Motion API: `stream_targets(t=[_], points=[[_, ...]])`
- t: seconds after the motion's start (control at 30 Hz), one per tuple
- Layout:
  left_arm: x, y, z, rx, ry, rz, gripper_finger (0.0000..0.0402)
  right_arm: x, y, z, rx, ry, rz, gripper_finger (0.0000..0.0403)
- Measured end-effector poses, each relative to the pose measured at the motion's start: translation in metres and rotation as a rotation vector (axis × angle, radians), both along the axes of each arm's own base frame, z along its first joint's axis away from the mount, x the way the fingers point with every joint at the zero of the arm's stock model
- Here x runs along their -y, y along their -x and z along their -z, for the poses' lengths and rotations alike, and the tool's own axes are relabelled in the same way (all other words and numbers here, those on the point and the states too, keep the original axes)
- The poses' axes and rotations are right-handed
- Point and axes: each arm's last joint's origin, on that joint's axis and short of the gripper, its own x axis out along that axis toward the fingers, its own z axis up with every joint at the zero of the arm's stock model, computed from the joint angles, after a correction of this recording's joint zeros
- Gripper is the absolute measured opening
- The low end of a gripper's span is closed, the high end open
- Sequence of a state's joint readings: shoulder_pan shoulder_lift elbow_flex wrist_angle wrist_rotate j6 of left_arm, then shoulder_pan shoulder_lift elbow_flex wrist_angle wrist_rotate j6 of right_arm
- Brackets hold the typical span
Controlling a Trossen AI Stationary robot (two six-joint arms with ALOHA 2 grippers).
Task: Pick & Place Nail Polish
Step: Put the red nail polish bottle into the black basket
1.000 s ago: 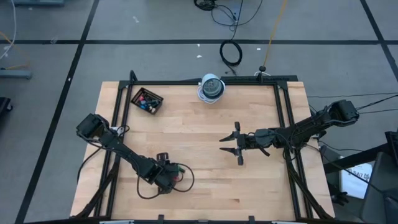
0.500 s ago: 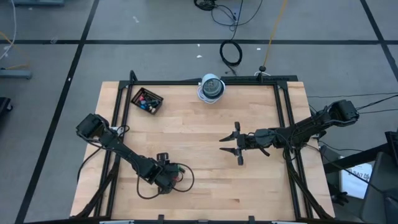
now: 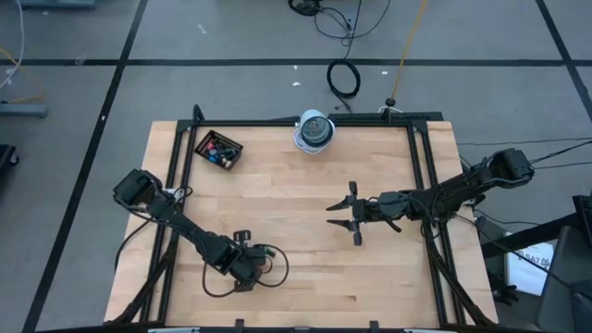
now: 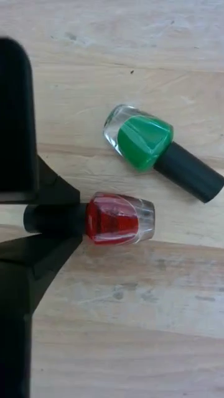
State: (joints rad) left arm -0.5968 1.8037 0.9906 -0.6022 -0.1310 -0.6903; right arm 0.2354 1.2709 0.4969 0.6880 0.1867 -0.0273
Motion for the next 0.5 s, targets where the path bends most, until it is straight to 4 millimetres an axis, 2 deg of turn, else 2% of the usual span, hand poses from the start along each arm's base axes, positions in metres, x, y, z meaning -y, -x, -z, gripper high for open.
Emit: stream_targets(t=[0.5], points=[[0.0024,0.0012,-0.0014,0.026,-0.028,0.066,0.0035,0.0,0.0001,0.0005,-0.006,0.002,0.0,0.0146]])
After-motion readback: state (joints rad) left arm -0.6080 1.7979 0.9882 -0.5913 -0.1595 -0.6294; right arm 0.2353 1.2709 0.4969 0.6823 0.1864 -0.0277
